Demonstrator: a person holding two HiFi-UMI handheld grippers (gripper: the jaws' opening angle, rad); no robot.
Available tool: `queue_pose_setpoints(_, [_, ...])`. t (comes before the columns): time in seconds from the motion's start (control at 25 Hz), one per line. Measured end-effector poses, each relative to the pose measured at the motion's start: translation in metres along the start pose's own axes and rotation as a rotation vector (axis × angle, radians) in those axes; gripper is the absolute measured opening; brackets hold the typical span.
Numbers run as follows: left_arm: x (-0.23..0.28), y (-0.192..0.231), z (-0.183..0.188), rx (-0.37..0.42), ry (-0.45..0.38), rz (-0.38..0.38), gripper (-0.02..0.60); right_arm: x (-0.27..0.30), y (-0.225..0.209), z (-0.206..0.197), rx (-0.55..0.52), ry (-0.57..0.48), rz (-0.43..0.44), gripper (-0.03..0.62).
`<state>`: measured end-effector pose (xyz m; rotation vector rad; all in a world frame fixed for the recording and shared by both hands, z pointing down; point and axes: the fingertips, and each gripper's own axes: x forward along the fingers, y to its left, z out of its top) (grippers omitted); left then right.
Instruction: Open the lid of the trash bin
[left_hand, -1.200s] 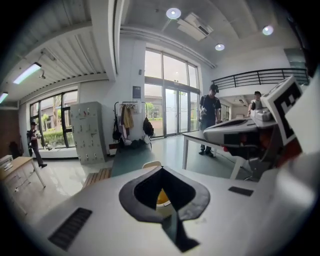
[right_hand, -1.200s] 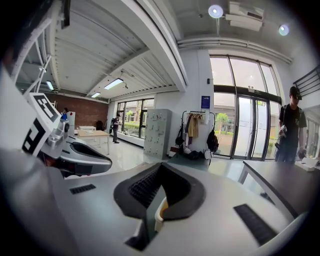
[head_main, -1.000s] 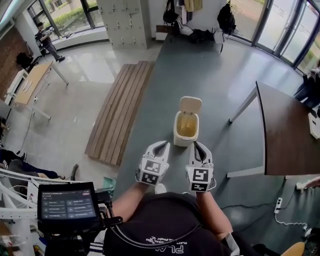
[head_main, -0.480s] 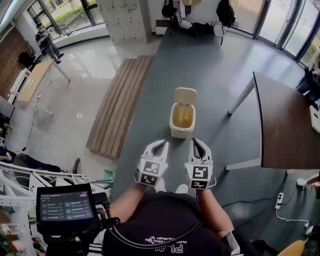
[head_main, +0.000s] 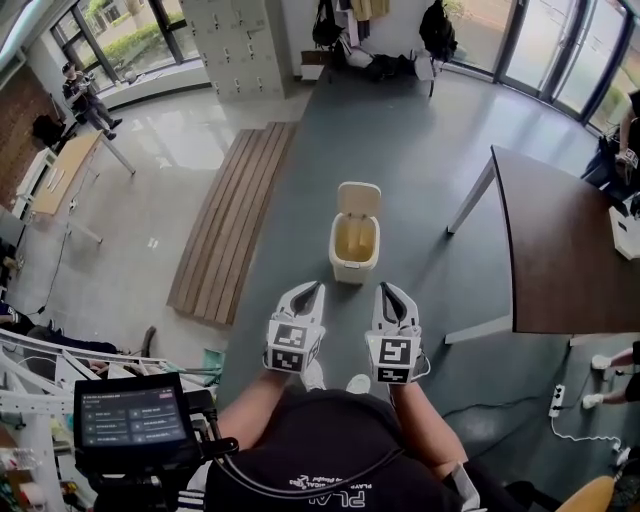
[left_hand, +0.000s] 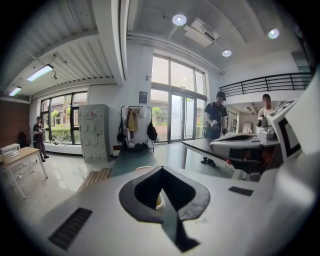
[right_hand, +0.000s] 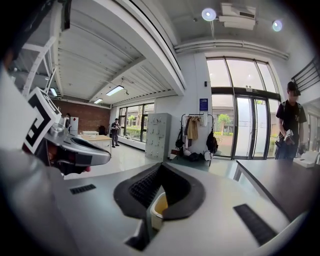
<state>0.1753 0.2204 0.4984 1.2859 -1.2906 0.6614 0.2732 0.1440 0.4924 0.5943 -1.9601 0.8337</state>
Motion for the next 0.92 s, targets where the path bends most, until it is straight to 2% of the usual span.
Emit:
queue_pose_setpoints(0.16, [0.000, 0.003, 0.011, -0.002, -0.028, 0.008, 0.000, 0.002, -0.005, 0.003, 0.019, -0.016, -0.007, -0.003])
queue_pose_setpoints(0.52, [0.002, 0.008, 0.016, -0.034, -0.037, 0.025, -0.001, 0.001, -0.007, 0.005, 0.020, -0.026, -0.009, -0.003])
queue_pose_setpoints(0.92, [0.004, 0.006, 0.013, -0.022, -0.035, 0.017, 0.000, 0.005, -0.011, 0.009, 0.018, -0.046, -0.014, -0.003])
